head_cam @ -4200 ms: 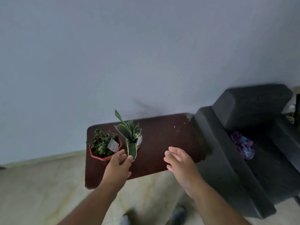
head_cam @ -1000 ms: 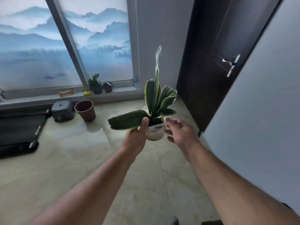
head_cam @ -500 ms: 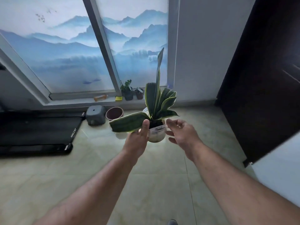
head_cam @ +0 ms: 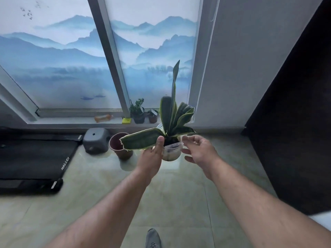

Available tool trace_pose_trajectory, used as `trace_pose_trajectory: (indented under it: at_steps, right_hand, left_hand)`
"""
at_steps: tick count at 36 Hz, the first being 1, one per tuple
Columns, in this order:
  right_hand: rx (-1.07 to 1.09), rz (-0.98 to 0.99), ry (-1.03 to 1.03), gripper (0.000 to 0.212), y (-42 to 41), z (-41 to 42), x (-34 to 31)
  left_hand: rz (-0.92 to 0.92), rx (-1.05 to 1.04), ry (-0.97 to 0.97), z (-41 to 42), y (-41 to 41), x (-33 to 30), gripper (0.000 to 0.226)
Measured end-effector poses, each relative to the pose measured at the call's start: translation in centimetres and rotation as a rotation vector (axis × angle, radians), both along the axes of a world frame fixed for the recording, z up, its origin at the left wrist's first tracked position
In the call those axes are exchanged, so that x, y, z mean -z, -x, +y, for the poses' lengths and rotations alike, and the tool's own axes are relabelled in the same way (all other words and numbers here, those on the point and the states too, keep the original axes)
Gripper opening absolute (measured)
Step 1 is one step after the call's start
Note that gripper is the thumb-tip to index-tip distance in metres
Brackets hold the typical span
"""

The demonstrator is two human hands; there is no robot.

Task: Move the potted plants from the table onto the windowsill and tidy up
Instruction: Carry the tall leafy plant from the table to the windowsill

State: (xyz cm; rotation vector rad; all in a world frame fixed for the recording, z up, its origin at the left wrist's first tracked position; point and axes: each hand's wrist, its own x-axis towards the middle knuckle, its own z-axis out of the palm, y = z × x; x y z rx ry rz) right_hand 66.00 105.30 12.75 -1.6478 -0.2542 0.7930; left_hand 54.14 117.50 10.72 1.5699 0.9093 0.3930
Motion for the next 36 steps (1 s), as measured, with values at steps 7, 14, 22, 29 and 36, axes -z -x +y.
trace_pose_trajectory:
  at_steps: [7,14,22,29,36]
  right_hand:
    - [0.024,0.021,0.009,0.021,-5.5,7.9,0.5]
    - [0.048,0.040,0.056,0.016,-12.7,13.1,1.5]
    - [0.013,0.090,0.068,0.015,-24.4,17.8,4.0]
    - [-0.045,0.114,0.119,0.018,-34.3,21.9,6.7]
    - [-0.104,0.113,0.209,0.027,-41.2,27.1,8.3]
  left_hand:
    - [0.069,0.049,0.006,8.3,-5.7,-0.3,0.076]
    - [0.080,0.070,0.069,13.5,-12.9,1.1,0.070]
    - [0.114,0.044,0.095,18.1,-24.2,3.6,0.098]
    - [0.250,0.057,0.085,21.4,-33.2,5.3,0.089]
    - [0.362,0.028,0.161,25.8,-39.3,7.7,0.059]
